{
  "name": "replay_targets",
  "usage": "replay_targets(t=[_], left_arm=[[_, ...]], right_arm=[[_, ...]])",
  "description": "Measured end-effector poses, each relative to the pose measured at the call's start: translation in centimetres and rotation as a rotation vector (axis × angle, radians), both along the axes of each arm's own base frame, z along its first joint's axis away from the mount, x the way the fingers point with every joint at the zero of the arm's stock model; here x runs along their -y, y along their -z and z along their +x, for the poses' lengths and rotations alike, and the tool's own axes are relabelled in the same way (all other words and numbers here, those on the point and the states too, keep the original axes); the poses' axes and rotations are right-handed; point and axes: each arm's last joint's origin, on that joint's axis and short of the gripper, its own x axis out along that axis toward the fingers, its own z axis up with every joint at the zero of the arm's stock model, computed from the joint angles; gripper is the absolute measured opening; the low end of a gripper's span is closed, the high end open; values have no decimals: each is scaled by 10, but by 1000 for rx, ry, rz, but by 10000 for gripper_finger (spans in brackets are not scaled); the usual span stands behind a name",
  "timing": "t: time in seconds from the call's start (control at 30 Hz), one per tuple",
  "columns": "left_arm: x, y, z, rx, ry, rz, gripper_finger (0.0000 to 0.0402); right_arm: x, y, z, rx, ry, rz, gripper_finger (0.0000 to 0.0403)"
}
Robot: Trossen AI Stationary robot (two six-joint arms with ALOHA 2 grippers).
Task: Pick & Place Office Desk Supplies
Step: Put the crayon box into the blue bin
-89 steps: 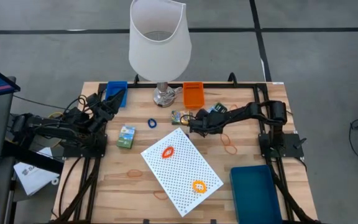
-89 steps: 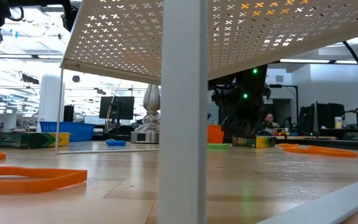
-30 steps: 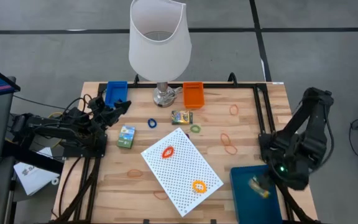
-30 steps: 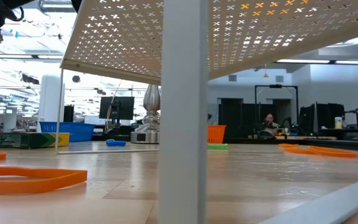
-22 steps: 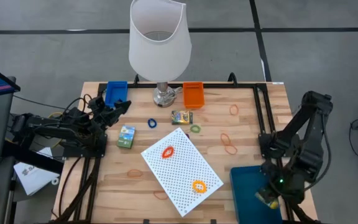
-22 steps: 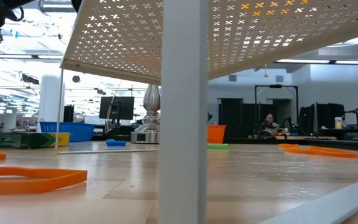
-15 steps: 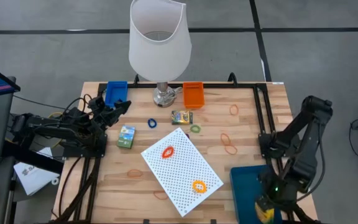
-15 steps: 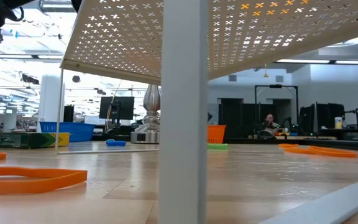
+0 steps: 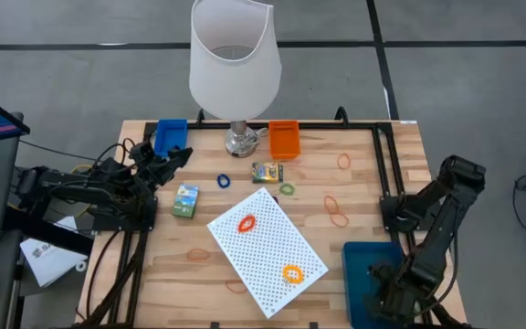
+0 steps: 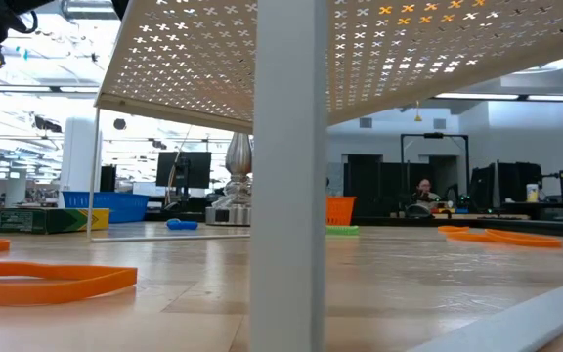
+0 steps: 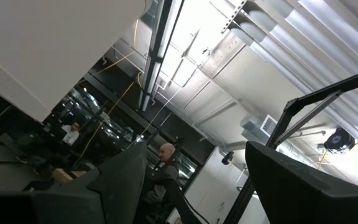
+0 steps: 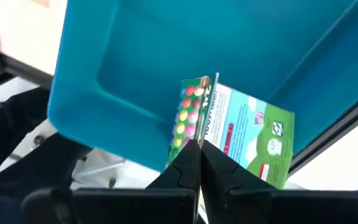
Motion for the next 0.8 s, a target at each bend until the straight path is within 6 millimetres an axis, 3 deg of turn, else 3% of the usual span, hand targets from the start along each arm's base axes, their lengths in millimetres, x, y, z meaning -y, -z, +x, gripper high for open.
replay_targets(t=[0.53, 0.8], left_arm=[[0, 0, 0, 3, 3, -11, 269], [0, 0, 0, 3, 2, -8, 269]], right_arm=[[-5, 8, 14, 55, -16, 18, 21], [-3, 8, 20, 87, -39, 21, 89]])
